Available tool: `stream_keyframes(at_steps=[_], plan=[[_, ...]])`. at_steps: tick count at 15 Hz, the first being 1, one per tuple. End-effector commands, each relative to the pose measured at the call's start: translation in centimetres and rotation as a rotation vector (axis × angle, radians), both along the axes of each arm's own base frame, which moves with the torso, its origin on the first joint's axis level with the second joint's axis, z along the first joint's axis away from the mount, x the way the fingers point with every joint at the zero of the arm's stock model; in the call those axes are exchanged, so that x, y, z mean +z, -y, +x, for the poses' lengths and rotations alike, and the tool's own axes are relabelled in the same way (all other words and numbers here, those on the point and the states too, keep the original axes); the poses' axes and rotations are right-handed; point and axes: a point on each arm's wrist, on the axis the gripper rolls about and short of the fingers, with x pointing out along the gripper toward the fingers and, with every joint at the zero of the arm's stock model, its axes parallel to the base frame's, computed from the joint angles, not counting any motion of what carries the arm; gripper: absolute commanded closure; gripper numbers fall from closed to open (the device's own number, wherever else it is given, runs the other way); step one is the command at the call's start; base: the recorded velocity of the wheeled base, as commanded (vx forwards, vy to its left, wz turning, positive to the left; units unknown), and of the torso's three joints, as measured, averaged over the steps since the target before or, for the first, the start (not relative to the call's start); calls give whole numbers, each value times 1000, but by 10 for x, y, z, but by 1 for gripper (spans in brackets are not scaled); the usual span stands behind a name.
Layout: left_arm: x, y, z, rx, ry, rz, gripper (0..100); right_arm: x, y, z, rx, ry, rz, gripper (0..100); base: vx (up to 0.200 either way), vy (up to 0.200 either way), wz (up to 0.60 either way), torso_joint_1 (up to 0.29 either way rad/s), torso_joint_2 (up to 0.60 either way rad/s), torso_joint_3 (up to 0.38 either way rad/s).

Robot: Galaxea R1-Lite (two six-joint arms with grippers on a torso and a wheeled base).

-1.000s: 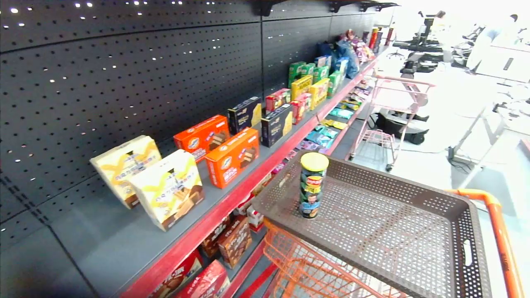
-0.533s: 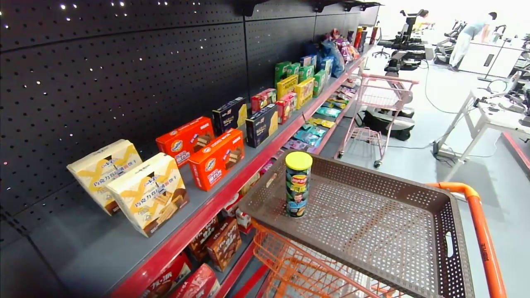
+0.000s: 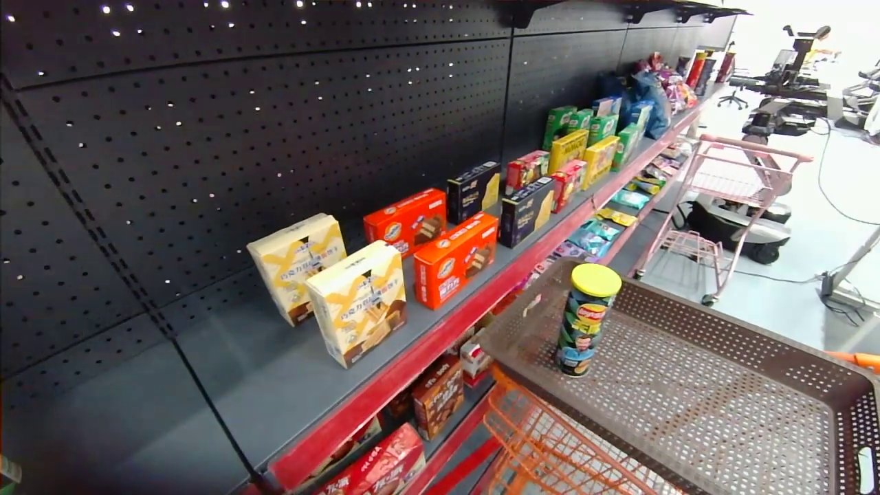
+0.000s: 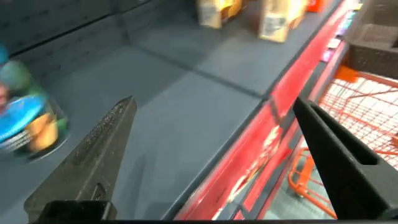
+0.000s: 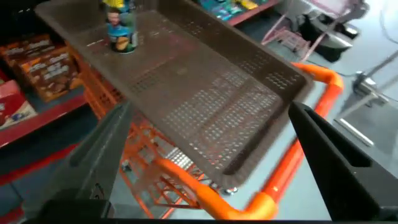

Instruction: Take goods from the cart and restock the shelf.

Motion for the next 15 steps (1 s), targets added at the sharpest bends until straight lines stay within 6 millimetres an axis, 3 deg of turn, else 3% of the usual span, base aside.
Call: stream_keyframes(at_steps=[1, 5, 8, 10, 11, 15], plan=[[0, 0, 0, -1, -2, 0, 0, -2, 0, 1, 5, -48, -4, 0, 0, 0, 0, 0, 0, 0], [0, 0, 0, -1, -2, 0, 0, -5, 0, 0, -3, -65, -2, 0, 0, 0, 0, 0, 0, 0], [0, 0, 0, -1, -2, 0, 0, -6, 0, 1, -1, -79, 3, 0, 0, 0, 400, 0, 0, 2], [0, 0, 0, -1, -2, 0, 0, 0, 1, 13, -6, -163, 13, 0, 0, 0, 0, 0, 0, 0], [0, 0, 0, -1, -2, 0, 0, 6, 2, 26, -8, -219, 25, 0, 0, 0, 0, 0, 0, 0], [0, 0, 0, 1, -2, 0, 0, 35, 7, 106, -52, -132, 301, 0, 0, 0, 0, 0, 0, 0]])
